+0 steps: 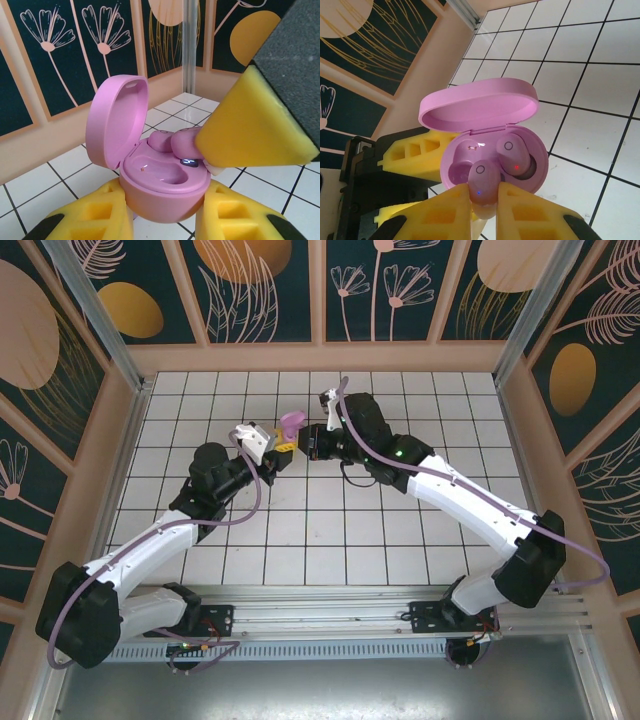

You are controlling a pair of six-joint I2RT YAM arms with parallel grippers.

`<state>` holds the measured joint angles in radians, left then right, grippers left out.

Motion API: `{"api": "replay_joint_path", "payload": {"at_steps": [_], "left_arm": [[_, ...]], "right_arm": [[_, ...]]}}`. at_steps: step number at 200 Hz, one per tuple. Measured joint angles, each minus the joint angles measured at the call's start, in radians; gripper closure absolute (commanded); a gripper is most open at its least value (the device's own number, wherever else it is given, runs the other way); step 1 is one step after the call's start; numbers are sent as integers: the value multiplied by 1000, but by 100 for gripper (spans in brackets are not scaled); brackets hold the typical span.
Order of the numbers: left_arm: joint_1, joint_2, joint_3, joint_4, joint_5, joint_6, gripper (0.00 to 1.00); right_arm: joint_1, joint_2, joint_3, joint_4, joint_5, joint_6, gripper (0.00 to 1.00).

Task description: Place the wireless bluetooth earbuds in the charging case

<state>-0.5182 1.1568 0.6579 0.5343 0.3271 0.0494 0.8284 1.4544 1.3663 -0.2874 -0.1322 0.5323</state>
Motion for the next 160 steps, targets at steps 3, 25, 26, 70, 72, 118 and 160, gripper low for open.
{"api": "replay_joint_path", "payload": {"at_steps": [3,25,26,70,72,118,160], "left_arm": [[0,0,0,0,0,0,94],[0,0,0,1,2,0,94],[0,0,0,1,2,0,94],[-2,10,-2,8,5,0,94],[-2,10,-2,8,6,0,94],[-6,10,-5,16,13,-1,94],[-6,10,-5,16,16,-1,94]], "right_arm": [[0,0,0,0,0,1,84],[5,0,3,0,1,2,84],[5,0,3,0,1,2,84],[13,6,16,2,2,6,84],[14,6,17,2,1,6,84],[21,6,21,16,10,10,84],[21,19,24,19,21,18,84]]}}
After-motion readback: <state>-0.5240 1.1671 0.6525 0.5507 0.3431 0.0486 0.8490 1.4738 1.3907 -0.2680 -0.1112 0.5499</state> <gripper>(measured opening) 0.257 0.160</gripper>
